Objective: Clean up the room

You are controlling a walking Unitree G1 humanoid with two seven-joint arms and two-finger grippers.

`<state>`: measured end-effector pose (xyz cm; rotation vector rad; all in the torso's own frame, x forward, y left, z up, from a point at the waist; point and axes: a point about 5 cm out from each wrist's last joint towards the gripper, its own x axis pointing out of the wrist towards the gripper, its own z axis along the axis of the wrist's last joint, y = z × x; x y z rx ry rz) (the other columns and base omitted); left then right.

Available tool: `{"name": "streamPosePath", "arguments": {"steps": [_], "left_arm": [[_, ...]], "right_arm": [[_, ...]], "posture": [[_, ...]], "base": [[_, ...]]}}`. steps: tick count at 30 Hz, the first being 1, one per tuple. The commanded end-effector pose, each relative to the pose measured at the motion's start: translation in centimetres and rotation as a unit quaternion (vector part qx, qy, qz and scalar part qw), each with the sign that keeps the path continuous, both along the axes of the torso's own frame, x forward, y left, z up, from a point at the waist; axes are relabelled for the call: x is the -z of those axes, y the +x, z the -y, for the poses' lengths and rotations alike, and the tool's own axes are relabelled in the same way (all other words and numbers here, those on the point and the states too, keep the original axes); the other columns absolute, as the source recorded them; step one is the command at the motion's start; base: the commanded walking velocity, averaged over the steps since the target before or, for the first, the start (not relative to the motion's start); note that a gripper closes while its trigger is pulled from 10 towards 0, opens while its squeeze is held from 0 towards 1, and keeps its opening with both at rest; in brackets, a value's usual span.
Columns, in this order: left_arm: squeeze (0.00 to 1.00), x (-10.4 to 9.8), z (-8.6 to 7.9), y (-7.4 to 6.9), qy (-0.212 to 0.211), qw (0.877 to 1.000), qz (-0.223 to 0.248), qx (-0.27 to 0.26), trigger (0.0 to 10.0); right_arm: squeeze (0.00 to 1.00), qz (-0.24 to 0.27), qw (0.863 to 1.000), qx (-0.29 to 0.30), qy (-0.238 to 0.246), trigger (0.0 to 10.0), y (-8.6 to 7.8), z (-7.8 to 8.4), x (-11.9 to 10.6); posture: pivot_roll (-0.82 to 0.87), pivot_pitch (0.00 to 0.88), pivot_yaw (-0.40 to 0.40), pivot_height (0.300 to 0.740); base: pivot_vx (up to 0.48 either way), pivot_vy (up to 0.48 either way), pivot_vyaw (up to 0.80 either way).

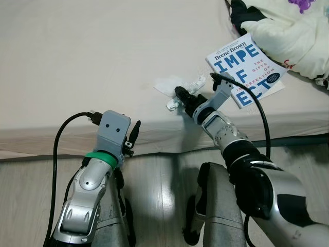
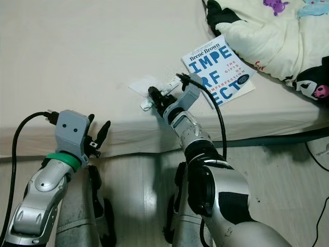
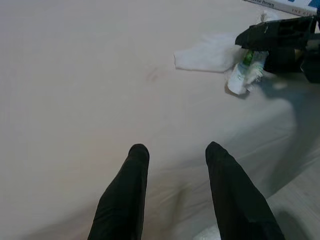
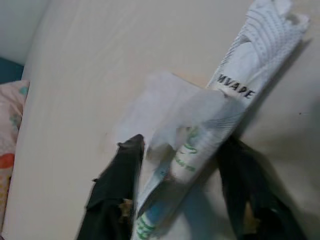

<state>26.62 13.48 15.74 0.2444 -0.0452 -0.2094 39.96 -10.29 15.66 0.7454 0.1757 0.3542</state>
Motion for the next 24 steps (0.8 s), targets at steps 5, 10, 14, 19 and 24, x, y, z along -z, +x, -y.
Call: {"name": "streamPosePath", "arguments": {"steps": [5, 10, 14, 19, 24], "left_arm": [[0.0, 0.3, 0.1, -0.5, 0.0, 1.0, -0.014, 0.003, 10.0], [0.0, 0.3, 0.1, -0.6, 0.001, 1.0, -0.015, 0.003, 10.0], [0.0, 0.3, 0.0, -0.5, 0.003, 1.0, -0.016, 0.003, 10.0], [0.0, 0.4, 0.1, -0.4, 0.004, 1.0, -0.018, 0.004, 10.0], [0.0, 0.4, 0.3, -0.2, 0.003, 1.0, -0.017, 0.004, 10.0]], "right_arm": [[0.0, -0.021, 0.999, 0.011, 0.035, 0.0, -0.1, 0.1, 0.5], [0.0, -0.011, 0.999, 0.014, 0.051, 0.0, 0.1, 0.4, -0.1], [0.0, -0.006, 0.998, 0.014, 0.064, 0.0, 0.3, 0.5, -0.7], [0.0, 0.029, 0.999, -0.002, 0.024, 0.0, 0.4, 0.5, -1.3], [0.0, 0.072, 0.997, -0.02, 0.02, 0.0, 0.5, 0.4, -2.2]], "posture": [[0.21, 0.36, 0.047, 0.535], [0.21, 0.358, 0.051, 0.535], [0.21, 0.356, 0.051, 0.535], [0.2, 0.348, 0.049, 0.535], [0.19, 0.334, 0.046, 0.535]], "base": [[0.0, 0.0, 0.0], [0.0, 0.0, 0.0], [0.0, 0.0, 0.0], [0.0, 0.0, 0.0], [0.0, 0.0, 0.0]]}}
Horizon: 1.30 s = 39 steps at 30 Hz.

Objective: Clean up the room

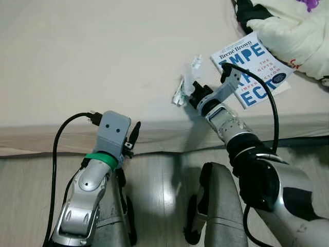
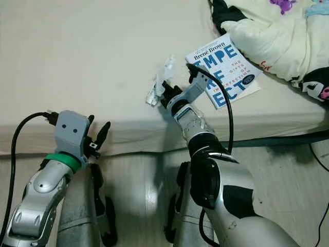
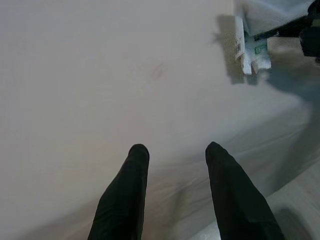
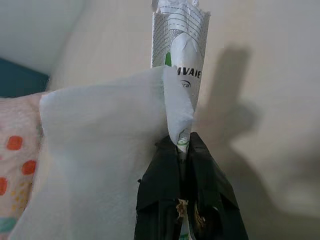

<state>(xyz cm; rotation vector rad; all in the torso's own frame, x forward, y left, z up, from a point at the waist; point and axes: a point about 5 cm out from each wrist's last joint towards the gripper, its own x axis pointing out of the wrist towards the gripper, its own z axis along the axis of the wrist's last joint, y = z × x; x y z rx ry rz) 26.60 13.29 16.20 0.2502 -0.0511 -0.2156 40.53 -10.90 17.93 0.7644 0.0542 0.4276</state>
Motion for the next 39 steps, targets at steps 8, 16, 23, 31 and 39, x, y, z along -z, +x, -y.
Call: {"name": "streamPosePath", "arguments": {"steps": [8, 16, 23, 31, 39], "left_arm": [[0.0, -0.4, 0.9, 1.4, -0.024, 1.0, 0.009, -0.008, 10.0], [0.0, -1.5, 1.7, 1.9, -0.047, 0.998, 0.033, -0.004, 10.0], [0.0, -1.9, 1.1, 2.5, -0.093, 0.994, 0.043, -0.026, 10.0], [0.0, -2.0, 1.3, 3.3, -0.12, 0.991, 0.046, -0.04, 10.0], [0.0, -2.5, 1.3, 3.9, -0.078, 0.993, 0.079, -0.044, 10.0]], "right_arm": [[0.0, 0.183, 0.978, -0.054, -0.086, 6.1, -1.0, -1.2, -2.8], [0.0, 0.24, 0.948, 0.029, -0.206, 10.0, -3.1, 0.0, -1.6], [0.0, 0.27, 0.887, 0.137, -0.348, 10.0, -6.4, 3.6, 0.6], [0.0, 0.277, 0.862, 0.191, -0.38, 10.0, -6.9, 6.0, 0.1], [0.0, 0.28, 0.847, 0.22, -0.394, 10.0, -7.3, 6.1, -0.3]], "posture": [[0.14, 0.263, 0.023, 0.535], [0.09, 0.194, 0.009, 0.535], [0.02, 0.089, -0.022, 0.535], [0.0, 0.04, -0.034, 0.555], [0.0, 0.013, -0.032, 0.585]], "base": [[0.0, 0.0, 0.0], [0.0, 0.0, 0.0], [0.0, 0.0, 0.0], [0.0, 0.0, 0.0], [0.0, 0.0, 0.0]]}}
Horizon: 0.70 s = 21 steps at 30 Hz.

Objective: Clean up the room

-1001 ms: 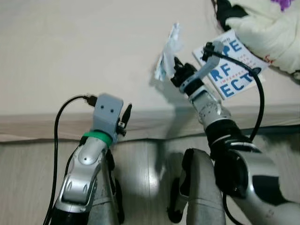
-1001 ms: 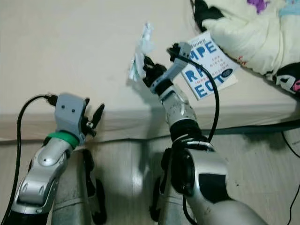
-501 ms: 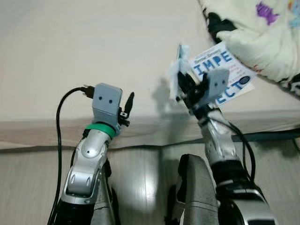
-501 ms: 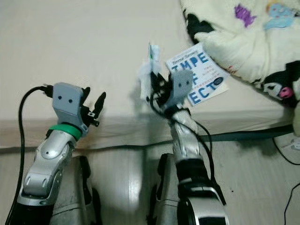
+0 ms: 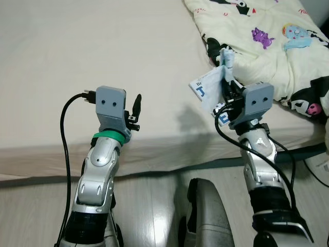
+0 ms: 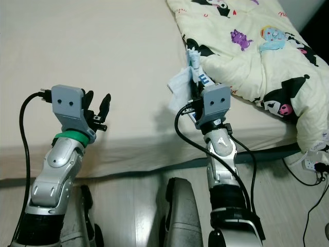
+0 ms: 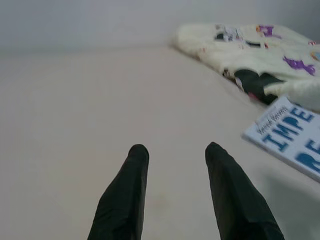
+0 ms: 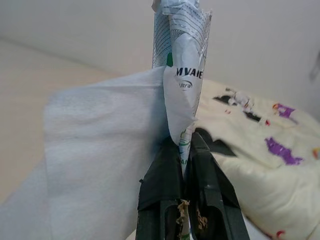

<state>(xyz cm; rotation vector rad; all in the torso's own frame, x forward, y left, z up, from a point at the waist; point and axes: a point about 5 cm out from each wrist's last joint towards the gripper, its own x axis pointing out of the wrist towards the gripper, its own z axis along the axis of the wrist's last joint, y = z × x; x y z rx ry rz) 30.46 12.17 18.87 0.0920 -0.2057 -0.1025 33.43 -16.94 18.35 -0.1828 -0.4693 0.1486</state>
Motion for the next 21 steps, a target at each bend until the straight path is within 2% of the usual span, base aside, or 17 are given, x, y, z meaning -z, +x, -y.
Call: {"name": "streamPosePath", "arguments": {"steps": [1, 6, 21], "left_arm": [[0.0, 0.06, 0.08, 0.17, 0.025, 1.0, 0.012, -0.003, 10.0], [0.0, 0.04, -0.29, 0.63, 0.047, 0.999, 0.023, -0.01, 10.0], [0.0, 0.77, 0.06, 0.88, 0.033, 0.999, 0.006, 0.005, 10.0]], "right_arm": [[0.0, 0.001, 1.0, 0.008, -0.006, 10.0, -0.29, -0.06, 0.13], [0.0, -0.002, 1.0, 0.011, -0.009, 10.0, -0.35, -0.43, 0.46], [0.0, -0.01, 1.0, 0.014, -0.01, 10.0, -0.43, -0.87, 0.99]], "posture": [[0.0, 0.006, -0.034, 0.59], [0.01, 0.0, -0.031, 0.61], [0.01, 0.0, -0.032, 0.645]], "base": [[0.0, 0.0, 0.0], [0.0, 0.0, 0.0], [0.0, 0.0, 0.0]]}}
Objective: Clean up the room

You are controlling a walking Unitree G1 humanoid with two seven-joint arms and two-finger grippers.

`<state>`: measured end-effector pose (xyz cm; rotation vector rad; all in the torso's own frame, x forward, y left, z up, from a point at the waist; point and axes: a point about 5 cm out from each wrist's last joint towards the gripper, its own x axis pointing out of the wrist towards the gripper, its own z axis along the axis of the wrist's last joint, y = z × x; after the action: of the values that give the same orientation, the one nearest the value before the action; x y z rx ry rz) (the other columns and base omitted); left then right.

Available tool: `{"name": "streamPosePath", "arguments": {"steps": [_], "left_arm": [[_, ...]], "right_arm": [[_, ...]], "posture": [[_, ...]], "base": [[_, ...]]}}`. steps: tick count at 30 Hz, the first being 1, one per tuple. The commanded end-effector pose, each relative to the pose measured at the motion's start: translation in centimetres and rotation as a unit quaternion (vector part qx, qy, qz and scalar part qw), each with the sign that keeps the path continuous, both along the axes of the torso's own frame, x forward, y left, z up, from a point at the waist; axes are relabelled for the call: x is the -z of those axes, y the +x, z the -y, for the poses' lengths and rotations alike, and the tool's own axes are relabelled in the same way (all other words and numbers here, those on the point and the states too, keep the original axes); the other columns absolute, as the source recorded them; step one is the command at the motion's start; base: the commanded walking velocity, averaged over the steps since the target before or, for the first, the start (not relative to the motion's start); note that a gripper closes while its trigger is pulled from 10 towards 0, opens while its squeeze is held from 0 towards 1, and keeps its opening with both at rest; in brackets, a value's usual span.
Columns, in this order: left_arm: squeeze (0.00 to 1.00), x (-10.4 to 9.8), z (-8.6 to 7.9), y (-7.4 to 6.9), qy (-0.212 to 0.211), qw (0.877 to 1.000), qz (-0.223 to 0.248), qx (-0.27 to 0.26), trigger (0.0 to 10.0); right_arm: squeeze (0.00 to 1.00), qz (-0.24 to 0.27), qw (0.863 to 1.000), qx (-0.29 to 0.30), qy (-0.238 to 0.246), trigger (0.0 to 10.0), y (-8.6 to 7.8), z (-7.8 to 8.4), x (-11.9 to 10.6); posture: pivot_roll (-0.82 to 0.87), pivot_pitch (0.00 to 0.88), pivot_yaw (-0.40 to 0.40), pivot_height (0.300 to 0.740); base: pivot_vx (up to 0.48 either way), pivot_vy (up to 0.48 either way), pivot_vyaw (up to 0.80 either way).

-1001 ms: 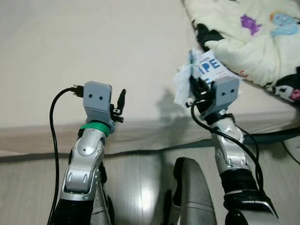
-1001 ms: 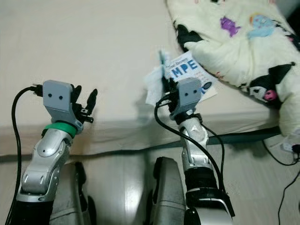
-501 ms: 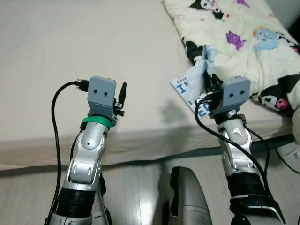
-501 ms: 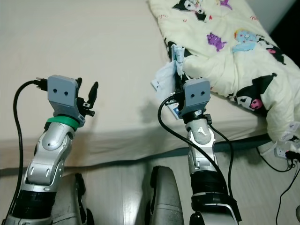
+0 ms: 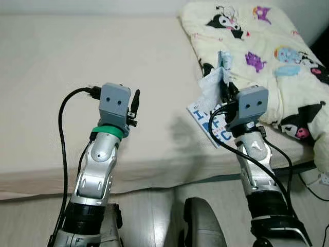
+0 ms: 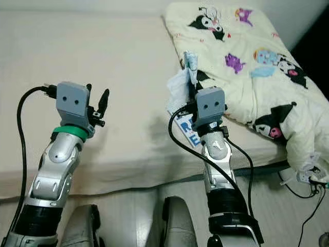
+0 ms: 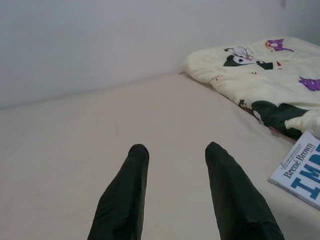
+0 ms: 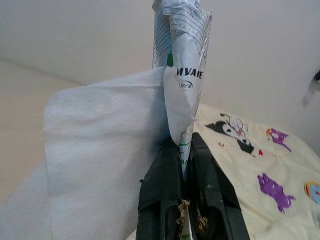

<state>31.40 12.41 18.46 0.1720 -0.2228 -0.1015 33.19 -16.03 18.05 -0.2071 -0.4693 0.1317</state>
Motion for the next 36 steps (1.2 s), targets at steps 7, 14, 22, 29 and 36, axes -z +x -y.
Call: {"name": "streamPosePath", "arguments": {"steps": [7, 14, 22, 29, 36], "left_arm": [[0.0, 1.2, 0.9, 0.4, -0.029, 0.999, -0.027, 0.018, 10.0], [0.0, 2.4, 1.0, 0.3, -0.025, 0.998, -0.047, 0.028, 10.0], [0.0, 6.4, 0.9, -0.7, -0.001, 0.991, -0.11, 0.071, 10.0], [0.0, 11.4, -0.1, -2.4, 0.038, 0.978, -0.188, 0.084, 10.0], [0.0, 13.9, -0.3, -3.2, 0.045, 0.969, -0.226, 0.084, 10.0]], "right_arm": [[0.0, -0.019, 1.0, 0.007, -0.001, 10.0, -0.2, 0.0, 1.1], [0.0, -0.051, 0.999, 0.009, 0.005, 10.0, -0.4, -0.5, 2.6], [0.0, -0.131, 0.99, 0.016, 0.043, 10.0, -1.7, -1.1, 7.0], [0.0, -0.234, 0.971, 0.026, 0.028, 10.0, -4.2, -1.4, 13.0], [0.0, -0.285, 0.958, 0.036, 0.011, 10.0, -5.6, -1.5, 15.7]], "posture": [[0.01, 0.0, -0.024, 0.67], [0.01, 0.0, -0.02, 0.685], [0.01, 0.0, -0.013, 0.685], [0.0, 0.0, -0.003, 0.685], [0.0, 0.0, 0.021, 0.685]], "base": [[0.0, 0.0, 0.0], [0.0, 0.0, 0.0], [0.0, 0.0, 0.0], [0.0, 0.0, 0.0], [0.0, 0.0, 0.0]]}}
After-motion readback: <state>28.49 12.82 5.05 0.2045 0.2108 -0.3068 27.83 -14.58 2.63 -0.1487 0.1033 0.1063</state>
